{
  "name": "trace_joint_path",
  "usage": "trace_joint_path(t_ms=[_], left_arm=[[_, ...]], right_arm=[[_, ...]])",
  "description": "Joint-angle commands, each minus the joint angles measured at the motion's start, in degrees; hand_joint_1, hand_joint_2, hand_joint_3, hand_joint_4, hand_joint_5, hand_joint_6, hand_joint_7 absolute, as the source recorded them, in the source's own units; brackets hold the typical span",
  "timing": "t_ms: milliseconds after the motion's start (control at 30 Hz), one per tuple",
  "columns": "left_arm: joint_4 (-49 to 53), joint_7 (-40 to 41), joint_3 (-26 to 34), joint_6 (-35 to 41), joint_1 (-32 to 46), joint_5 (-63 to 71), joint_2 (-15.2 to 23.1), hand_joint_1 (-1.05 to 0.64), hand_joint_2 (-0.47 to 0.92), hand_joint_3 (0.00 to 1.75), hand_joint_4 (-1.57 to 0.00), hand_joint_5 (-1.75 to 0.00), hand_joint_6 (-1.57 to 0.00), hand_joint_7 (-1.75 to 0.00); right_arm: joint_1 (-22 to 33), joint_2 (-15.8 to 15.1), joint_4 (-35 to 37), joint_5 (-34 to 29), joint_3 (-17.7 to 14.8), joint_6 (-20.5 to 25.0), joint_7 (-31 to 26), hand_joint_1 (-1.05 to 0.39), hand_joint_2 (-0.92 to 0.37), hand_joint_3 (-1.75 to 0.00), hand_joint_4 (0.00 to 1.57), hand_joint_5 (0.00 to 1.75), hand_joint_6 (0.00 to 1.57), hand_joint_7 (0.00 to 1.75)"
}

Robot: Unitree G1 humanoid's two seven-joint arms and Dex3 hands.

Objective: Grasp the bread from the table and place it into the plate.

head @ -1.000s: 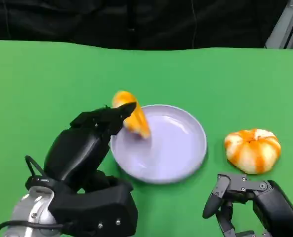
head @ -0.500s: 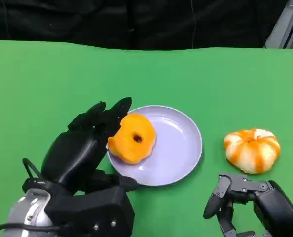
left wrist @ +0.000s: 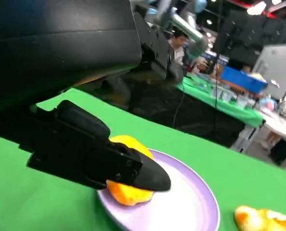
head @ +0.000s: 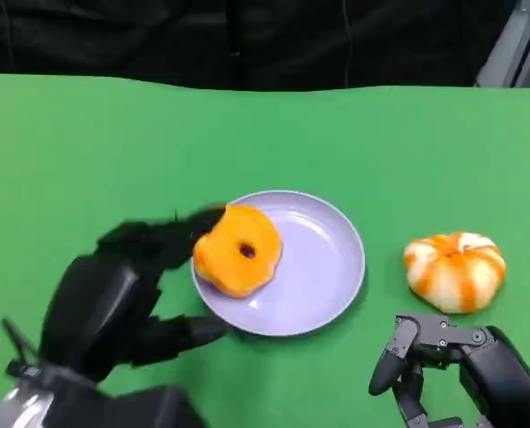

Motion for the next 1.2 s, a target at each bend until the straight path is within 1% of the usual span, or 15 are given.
trace_joint_path(t_ms=[33, 67, 100, 133, 167, 200, 233, 300, 433, 533, 733, 900, 967, 1067, 1200], left_arm=[[1.11, 1.1, 3.4, -7.3, 3.69, -7.79, 0.23, -0.21, 0.88, 0.17, -0.83, -1.16, -0.97, -0.51], [1.52, 0.69, 4.06, -9.0, 4.72, -9.88, 0.2, -0.14, 0.73, 0.51, -0.86, -1.27, -0.96, -0.72], [1.79, 0.17, 4.62, -10.19, 5.89, -11.68, 0.15, -0.1, 0.6, 0.81, -0.88, -1.35, -0.97, -0.83], [1.88, -0.42, 5.03, -11.05, 6.96, -13.34, 0.04, -0.06, 0.5, 1.09, -0.91, -1.44, -0.98, -0.94], [1.94, -0.87, 5.32, -11.66, 7.65, -14.44, -0.04, -0.05, 0.46, 1.21, -0.93, -1.48, -0.97, -1.0], [2.02, -0.98, 5.6, -12.54, 8.66, -15.63, -0.36, -0.04, 0.43, 1.27, -0.93, -1.51, -0.97, -1.03], [2.1, -1.08, 5.81, -13.18, 9.28, -16.37, -0.63, -0.01, 0.38, 1.38, -0.95, -1.52, -0.97, -1.11], [1.36, -1.39, 5.96, -13.36, 11.13, -17.95, -1.69, 0.01, 0.33, 1.47, -0.96, -1.53, -0.95, -1.22], [1.27, -2.62, 5.77, -14.05, 12.89, -20.5, -3.31, 0.03, 0.27, 1.55, -0.97, -1.57, -0.9, -1.45], [0.65, -3.63, 5.42, -13.42, 14.89, -22.1, -4.72, 0.01, 0.27, 1.56, -0.95, -1.62, -0.86, -1.53], [-0.11, -3.76, 5.31, -11.95, 18.59, -23.68, -8.27, 0.03, 0.29, 1.55, -0.91, -1.71, -0.8, -1.58], [-0.53, -5.57, 5.55, -11.13, 17.94, -24.08, -8.6, 0.0, 0.28, 1.53, -0.88, -1.75, -0.77, -1.57], [-0.19, -6.38, 5.45, -11.4, 17.44, -24.4, -8.66, -0.01, 0.31, 1.49, -0.9, -1.75, -0.78, -1.58], [0.47, -7.06, 5.3, -11.65, 16.66, -24.57, -8.78, -0.02, 0.33, 1.47, -0.9, -1.75, -0.79, -1.58], [1.9, -7.47, 5.29, -12.04, 15.29, -24.38, -9.01, 0.0, 0.31, 1.48, -0.9, -1.75, -0.81, -1.59]], right_arm=[[0.31, -0.8, -0.47, 0.36, -0.43, -0.3, 0.02, 0.09, -0.25, -1.5, 0.87, 1.74, 0.83, 1.33], [0.37, -0.8, -0.32, 0.4, -0.42, -0.33, 0.04, 0.09, -0.25, -1.5, 0.87, 1.74, 0.83, 1.33], [0.41, -0.85, -0.08, 0.37, -0.42, -0.6, 0.02, 0.09, -0.25, -1.5, 0.87, 1.74, 0.83, 1.33], [0.45, -0.92, 0.02, 0.39, -0.43, -0.75, 0.08, 0.09, -0.25, -1.49, 0.87, 1.74, 0.83, 1.33], [0.48, -0.98, 0.07, 0.4, -0.43, -0.85, 0.12, 0.09, -0.25, -1.49, 0.87, 1.73, 0.83, 1.33], [0.48, -1.03, -0.01, 0.54, -0.48, -0.85, 0.22, 0.09, -0.25, -1.49, 0.87, 1.73, 0.83, 1.33], [0.49, -1.05, -0.07, 0.66, -0.51, -0.82, 0.29, 0.1, -0.25, -1.49, 0.87, 1.72, 0.83, 1.33], [0.46, -1.03, -0.01, 0.16, -0.63, -1.08, -0.06, 0.09, -0.25, -1.5, 0.87, 1.71, 0.83, 1.32], [-0.04, -1.06, 0.77, 0.29, -0.69, -1.77, 0.04, 0.09, -0.25, -1.5, 0.88, 1.71, 0.83, 1.32], [-0.01, -1.24, 0.79, 0.72, -0.82, -1.25, 0.42, 0.09, -0.25, -1.5, 0.87, 1.72, 0.83, 1.32], [0.23, -1.89, 1.0, 1.09, -1.53, -1.61, 0.5, 0.09, -0.25, -1.49, 0.87, 1.71, 0.83, 1.31], [0.09, -2.01, 1.04, 1.58, -1.67, -1.67, 0.95, 0.1, -0.26, -1.49, 0.87, 1.7, 0.83, 1.3], [-0.04, -2.11, 1.09, 1.78, -1.64, -1.6, 1.26, 0.11, -0.27, -1.49, 0.87, 1.7, 0.83, 1.3], [-0.39, -2.27, 1.66, 1.59, -1.7, -1.8, 1.41, 0.1, -0.26, -1.47, 0.86, 1.71, 0.83, 1.31], [-0.95, -2.08, 2.5, 1.98, -1.88, -1.21, 1.71, 0.09, -0.26, -1.48, 0.85, 1.72, 0.84, 1.31]])
